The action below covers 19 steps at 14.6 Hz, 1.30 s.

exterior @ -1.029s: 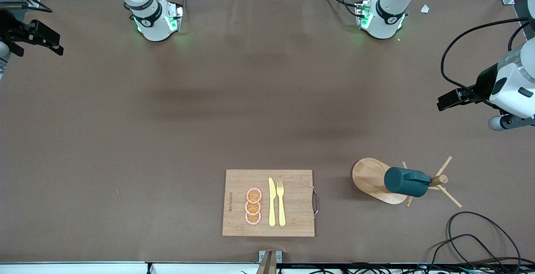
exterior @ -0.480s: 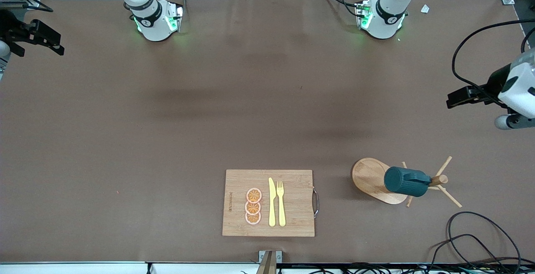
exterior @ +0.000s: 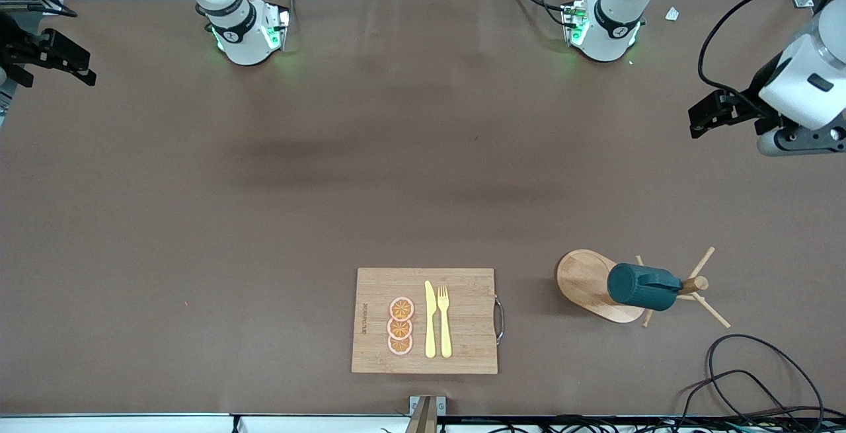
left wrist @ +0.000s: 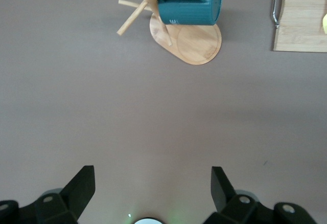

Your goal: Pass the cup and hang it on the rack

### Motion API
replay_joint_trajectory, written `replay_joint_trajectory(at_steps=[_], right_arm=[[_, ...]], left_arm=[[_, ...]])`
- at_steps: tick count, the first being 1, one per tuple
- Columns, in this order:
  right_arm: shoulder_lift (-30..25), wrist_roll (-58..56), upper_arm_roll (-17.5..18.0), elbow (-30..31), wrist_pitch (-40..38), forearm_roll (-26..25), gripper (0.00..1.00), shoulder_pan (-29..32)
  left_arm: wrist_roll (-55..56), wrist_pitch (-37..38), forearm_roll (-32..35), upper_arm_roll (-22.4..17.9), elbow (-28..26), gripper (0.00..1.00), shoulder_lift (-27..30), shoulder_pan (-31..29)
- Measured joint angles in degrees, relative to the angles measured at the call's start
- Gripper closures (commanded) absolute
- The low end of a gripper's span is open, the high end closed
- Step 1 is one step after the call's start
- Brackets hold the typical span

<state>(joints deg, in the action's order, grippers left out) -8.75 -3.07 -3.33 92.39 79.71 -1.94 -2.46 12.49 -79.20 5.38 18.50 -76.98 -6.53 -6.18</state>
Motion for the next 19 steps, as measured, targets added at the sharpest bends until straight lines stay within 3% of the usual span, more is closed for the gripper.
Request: replay_joint_trajectory(at_steps=[3, 5, 10, 19], right_arm=[[0.00, 0.00, 0.00, -0.01, -0.13, 0.02, 0.00, -0.01], [0.00, 0.00, -0.01, -0.03, -0.18, 0.02, 0.00, -0.01], [0.00, -0.02, -0.12, -0.06, -0.71, 0.02, 0.00, 0.03], [0.00, -0.03, -0.16, -0.09, -0.76, 0.02, 0.00, 0.03]], left_arm=[[-0.03, -0.11, -2.93, -5.47, -3.77, 0.00, 2.73, 4.53], [-0.06, -0.73, -3.23, -6.82, -6.09, 0.00, 4.45, 5.80], [-0.06, -2.75, -3.24, -7.90, -10.83, 0.00, 7.70, 6.19], [-0.13, -3.30, -3.31, -9.09, -11.49, 0.00, 7.99, 6.26]])
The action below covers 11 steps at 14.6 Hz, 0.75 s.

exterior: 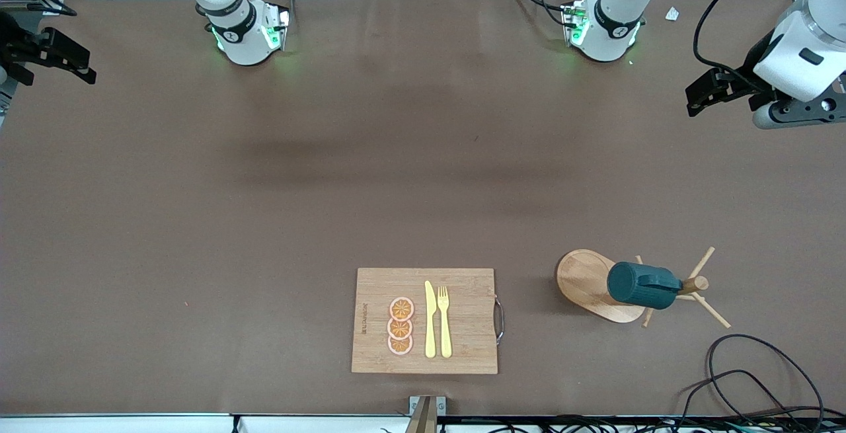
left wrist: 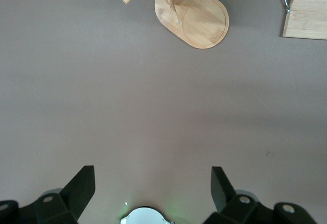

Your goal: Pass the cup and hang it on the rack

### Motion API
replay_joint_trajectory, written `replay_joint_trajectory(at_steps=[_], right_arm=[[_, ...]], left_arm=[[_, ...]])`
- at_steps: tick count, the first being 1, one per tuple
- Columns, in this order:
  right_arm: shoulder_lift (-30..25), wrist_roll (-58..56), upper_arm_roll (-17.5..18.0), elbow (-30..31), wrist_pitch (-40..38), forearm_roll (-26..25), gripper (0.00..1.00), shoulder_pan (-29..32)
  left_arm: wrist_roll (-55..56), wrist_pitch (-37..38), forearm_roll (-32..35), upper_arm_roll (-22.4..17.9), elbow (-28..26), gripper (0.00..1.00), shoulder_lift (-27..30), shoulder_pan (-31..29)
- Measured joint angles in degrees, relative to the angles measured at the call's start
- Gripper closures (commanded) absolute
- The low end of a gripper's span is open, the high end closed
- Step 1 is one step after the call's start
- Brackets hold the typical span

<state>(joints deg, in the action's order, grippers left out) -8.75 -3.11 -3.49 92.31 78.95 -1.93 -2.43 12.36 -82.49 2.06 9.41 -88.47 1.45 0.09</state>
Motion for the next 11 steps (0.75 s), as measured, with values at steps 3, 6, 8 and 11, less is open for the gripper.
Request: replay_joint_trajectory(at_steps=[3, 6, 8, 11], right_arm=[[0.00, 0.00, 0.00, -0.02, -0.03, 0.00, 0.00, 0.00], [0.00, -0.01, 0.00, -0.02, -0.09, 0.00, 0.00, 0.00], [0.00, -0.01, 0.00, -0.03, -0.11, 0.00, 0.00, 0.00], [0.00, -0.01, -0.03, -0.04, -0.12, 0.00, 0.00, 0.00]], left_arm=[[0.00, -0.17, 0.00, 0.01, 0.00, 0.00, -0.15, 0.01], [0.00, -0.25, 0.00, 0.15, 0.01, 0.00, -0.29, 0.13], [0.00, -0.59, 0.01, 0.19, 0.33, 0.00, -0.50, 0.17], [0.00, -0.61, 0.03, 0.18, 1.09, 0.00, -1.41, 0.16]])
